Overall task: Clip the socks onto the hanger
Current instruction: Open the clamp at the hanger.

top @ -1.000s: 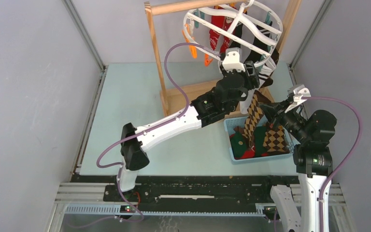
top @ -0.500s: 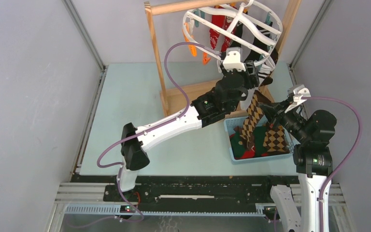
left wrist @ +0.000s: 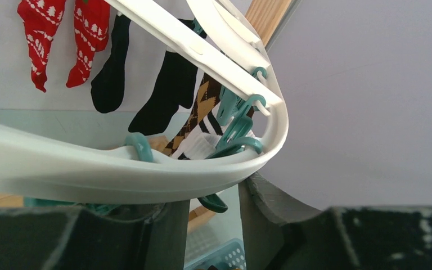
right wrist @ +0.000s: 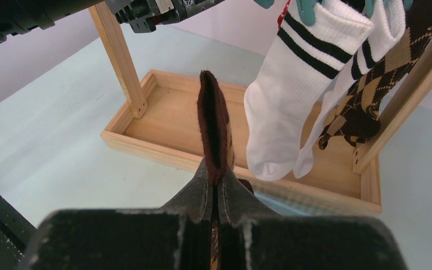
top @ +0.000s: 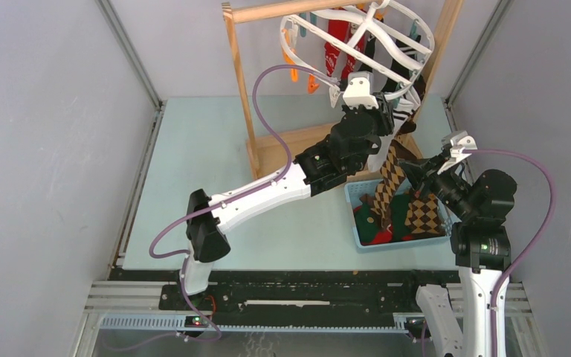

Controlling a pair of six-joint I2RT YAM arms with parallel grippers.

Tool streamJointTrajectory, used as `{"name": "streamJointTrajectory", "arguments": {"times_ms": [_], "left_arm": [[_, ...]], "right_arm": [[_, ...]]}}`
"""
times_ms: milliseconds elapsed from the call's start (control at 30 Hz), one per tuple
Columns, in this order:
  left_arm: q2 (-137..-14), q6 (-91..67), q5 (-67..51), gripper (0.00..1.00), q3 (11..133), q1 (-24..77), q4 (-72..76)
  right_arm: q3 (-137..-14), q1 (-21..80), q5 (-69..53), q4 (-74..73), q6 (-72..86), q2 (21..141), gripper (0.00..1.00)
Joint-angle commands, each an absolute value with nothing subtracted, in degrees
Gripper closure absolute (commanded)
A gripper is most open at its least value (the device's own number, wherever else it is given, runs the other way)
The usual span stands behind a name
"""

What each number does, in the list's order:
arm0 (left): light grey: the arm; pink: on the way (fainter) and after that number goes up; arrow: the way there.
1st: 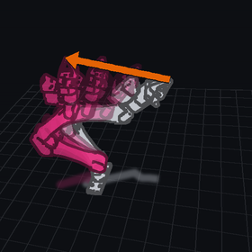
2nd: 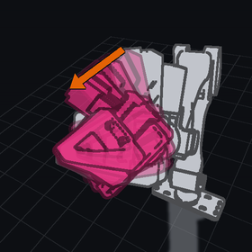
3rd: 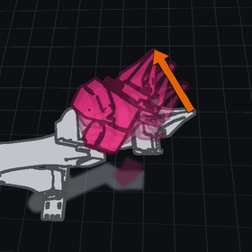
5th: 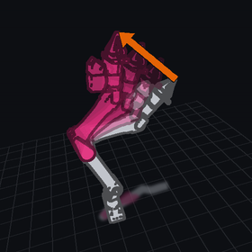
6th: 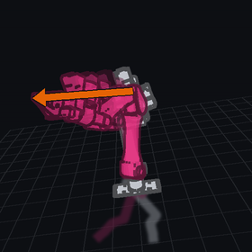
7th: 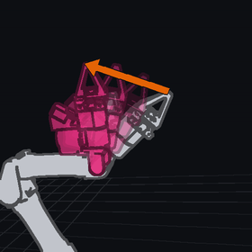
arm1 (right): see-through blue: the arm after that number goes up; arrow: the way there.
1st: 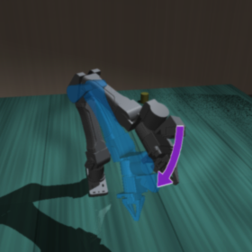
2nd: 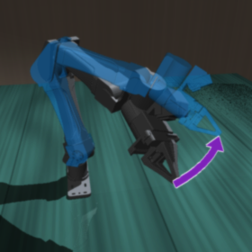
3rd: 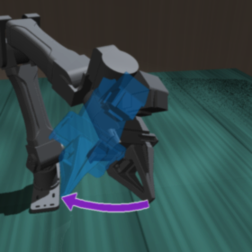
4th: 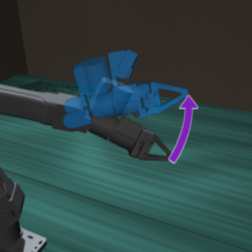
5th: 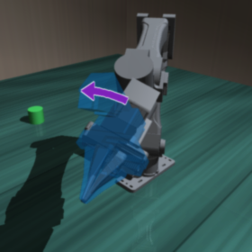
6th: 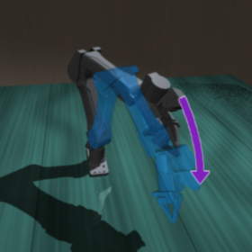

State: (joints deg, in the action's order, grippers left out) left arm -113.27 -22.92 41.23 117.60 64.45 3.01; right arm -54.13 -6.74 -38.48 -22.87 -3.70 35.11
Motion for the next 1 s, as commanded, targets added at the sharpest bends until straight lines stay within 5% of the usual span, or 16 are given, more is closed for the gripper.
{"name": "streamJointTrajectory", "arguments": {"times_ms": [0, 267, 533, 967], "left_arm": [[-109.83, -23.17, 43.0, 0.62, 118.46, 63.47, 6.67], [-108.22, -25.07, 42.55, 0.67, 118.9, 63.46, 3.69], [-105.68, -28.42, 41.3, 0.52, 116.85, 62.91, 1.04], [-103.51, -33.56, 38.85, 0.51, 114.95, 61.37, -3.55]], "right_arm": [[-54.14, -7.03, -39.02, -20.59, -4.08, 34.87, 1.0], [-54.05, -7.03, -39.58, -20.57, -4.01, 34.9, 1.0], [-54.0, -7.03, -40.22, -20.83, -3.95, 35.17, 1.0], [-53.74, -7.03, -40.67, -20.92, -4.04, 35.02, 1.0]]}}
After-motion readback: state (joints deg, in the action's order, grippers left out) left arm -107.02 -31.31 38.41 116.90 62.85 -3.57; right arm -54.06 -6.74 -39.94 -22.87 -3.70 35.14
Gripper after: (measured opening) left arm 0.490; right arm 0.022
